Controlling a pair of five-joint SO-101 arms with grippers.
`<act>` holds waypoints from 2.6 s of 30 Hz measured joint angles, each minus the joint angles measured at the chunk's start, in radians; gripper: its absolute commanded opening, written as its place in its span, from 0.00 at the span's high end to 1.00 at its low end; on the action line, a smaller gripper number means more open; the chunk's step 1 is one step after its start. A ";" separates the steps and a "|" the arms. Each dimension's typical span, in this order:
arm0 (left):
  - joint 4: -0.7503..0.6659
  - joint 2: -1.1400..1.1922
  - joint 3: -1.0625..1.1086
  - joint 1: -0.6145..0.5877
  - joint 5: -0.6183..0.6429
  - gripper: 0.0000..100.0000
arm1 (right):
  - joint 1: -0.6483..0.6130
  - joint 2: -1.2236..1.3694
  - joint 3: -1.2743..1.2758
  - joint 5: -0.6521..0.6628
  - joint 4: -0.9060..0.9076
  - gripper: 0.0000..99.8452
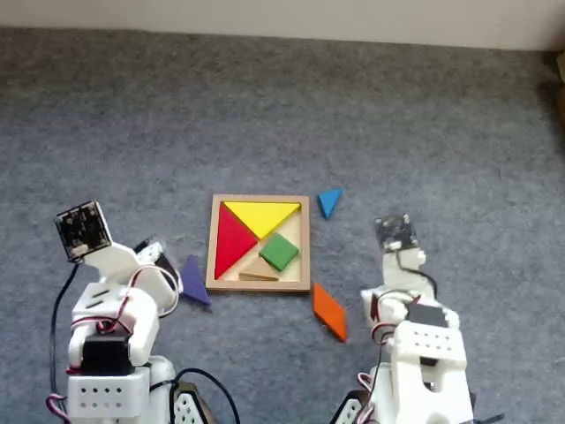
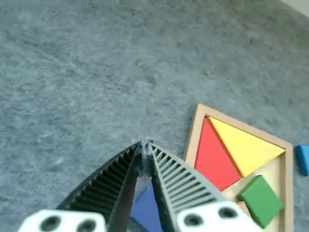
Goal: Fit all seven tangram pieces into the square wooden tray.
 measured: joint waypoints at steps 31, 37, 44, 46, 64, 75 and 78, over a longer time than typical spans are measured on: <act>-0.184 -0.163 0.249 -0.186 -0.020 0.95 | -0.517 0.477 -0.473 0.000 -0.018 0.98; -0.184 -0.163 0.249 -0.186 -0.020 0.95 | -0.588 0.585 -0.473 0.000 -0.118 0.98; -0.184 -0.163 0.249 -0.186 -0.020 0.95 | -0.603 0.589 -0.525 0.000 -0.149 0.98; -0.184 -0.163 0.249 -0.186 -0.020 0.95 | -0.603 0.589 -0.543 0.000 -0.150 0.98; -0.184 -0.163 0.249 -0.186 -0.020 0.95 | -0.647 0.910 -0.787 -0.003 -0.100 0.98; -0.184 -0.163 0.249 -0.186 -0.020 0.95 | -0.778 0.907 -0.821 -0.003 0.089 0.98; -0.184 -0.163 0.249 -0.186 -0.020 0.95 | -0.784 0.907 -0.822 -0.003 0.107 0.98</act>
